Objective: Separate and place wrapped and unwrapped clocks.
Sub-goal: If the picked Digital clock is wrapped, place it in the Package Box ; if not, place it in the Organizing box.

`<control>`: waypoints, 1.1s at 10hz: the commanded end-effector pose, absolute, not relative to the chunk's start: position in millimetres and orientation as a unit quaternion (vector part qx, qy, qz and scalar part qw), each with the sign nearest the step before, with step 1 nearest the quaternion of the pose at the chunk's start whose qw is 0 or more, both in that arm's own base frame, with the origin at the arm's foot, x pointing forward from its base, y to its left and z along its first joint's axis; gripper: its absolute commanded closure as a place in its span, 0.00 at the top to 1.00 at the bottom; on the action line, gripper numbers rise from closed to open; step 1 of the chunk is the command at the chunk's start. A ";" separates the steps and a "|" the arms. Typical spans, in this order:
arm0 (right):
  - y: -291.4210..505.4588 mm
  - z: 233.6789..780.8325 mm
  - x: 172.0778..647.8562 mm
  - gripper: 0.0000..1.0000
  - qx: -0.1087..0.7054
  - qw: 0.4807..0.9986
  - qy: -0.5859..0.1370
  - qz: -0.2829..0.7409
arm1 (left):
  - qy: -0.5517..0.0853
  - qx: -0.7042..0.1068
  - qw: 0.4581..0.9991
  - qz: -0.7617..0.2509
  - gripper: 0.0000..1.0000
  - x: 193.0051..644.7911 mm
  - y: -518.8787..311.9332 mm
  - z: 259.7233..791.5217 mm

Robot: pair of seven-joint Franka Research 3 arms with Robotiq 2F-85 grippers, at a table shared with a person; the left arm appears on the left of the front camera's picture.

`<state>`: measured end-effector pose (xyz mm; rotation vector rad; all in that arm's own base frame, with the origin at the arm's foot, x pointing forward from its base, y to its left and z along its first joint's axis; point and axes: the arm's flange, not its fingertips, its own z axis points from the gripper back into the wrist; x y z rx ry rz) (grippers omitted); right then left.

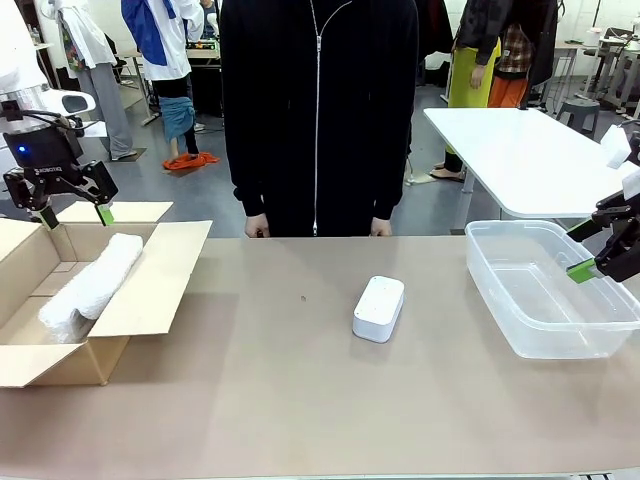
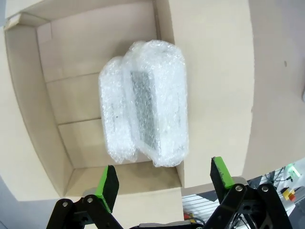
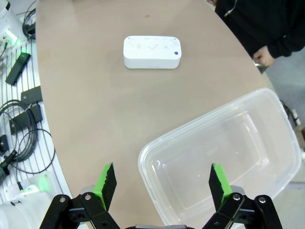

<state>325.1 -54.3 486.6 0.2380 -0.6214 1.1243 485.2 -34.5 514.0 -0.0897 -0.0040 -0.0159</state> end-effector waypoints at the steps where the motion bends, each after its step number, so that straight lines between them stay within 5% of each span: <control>1: -54.1 484.2 327.5 1.00 0.125 0.786 -0.299 0.527 | -0.003 -0.024 1.000 0.004 1.00 473.1 -41.5 517.3; 11: -54.1 484.2 327.5 1.00 0.125 0.786 -0.299 0.527 | -0.004 -0.036 0.999 -0.004 1.00 478.4 -40.1 519.3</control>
